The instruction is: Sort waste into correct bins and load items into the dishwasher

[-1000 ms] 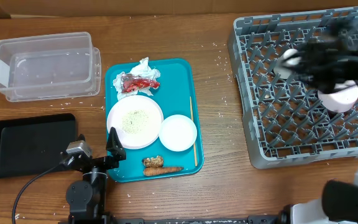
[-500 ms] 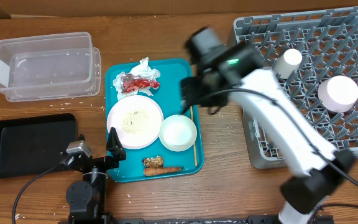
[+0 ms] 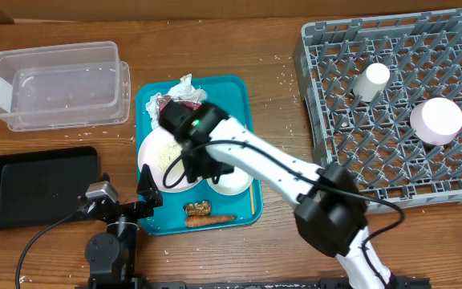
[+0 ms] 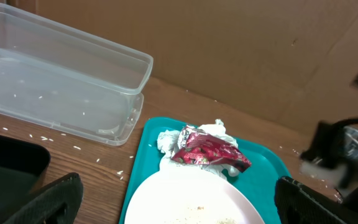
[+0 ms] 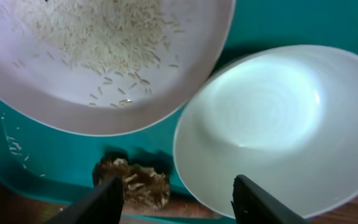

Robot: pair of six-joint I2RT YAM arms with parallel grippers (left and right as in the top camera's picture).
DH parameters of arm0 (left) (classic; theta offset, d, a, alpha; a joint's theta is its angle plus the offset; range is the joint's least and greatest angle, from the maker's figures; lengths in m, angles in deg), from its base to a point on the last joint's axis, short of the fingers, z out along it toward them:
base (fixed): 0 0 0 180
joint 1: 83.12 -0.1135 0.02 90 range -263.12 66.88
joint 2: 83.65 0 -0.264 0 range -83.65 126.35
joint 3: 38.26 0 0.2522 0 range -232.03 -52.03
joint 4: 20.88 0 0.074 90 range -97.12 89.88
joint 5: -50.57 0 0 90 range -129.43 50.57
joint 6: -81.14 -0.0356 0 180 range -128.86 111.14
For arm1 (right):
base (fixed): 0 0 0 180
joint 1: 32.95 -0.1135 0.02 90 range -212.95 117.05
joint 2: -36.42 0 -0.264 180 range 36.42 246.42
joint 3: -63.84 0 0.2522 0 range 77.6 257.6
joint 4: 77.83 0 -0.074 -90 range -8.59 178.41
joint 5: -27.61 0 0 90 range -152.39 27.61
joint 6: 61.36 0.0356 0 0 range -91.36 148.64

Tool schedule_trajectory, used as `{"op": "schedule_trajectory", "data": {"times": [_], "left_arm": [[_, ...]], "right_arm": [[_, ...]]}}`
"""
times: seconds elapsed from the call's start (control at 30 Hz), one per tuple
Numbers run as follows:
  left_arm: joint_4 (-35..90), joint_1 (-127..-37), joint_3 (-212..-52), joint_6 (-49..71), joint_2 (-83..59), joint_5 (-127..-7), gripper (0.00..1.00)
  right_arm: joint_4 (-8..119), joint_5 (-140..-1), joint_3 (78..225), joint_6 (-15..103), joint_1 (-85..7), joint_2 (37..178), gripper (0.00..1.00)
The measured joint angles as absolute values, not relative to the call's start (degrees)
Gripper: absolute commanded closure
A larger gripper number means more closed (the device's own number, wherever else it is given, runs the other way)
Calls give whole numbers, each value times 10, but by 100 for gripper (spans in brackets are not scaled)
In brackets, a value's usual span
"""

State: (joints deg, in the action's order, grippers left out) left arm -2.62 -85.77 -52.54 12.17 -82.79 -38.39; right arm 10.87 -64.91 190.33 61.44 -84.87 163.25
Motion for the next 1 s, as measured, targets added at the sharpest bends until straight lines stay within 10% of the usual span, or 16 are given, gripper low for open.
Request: {"op": "schedule_trajectory", "data": {"times": [1.0], "left_arm": [[-26, -858, -525, 122, -828, -384, 0]], "right_arm": [[170, -604, 1889, 626, -856, 1673, 73]]}}
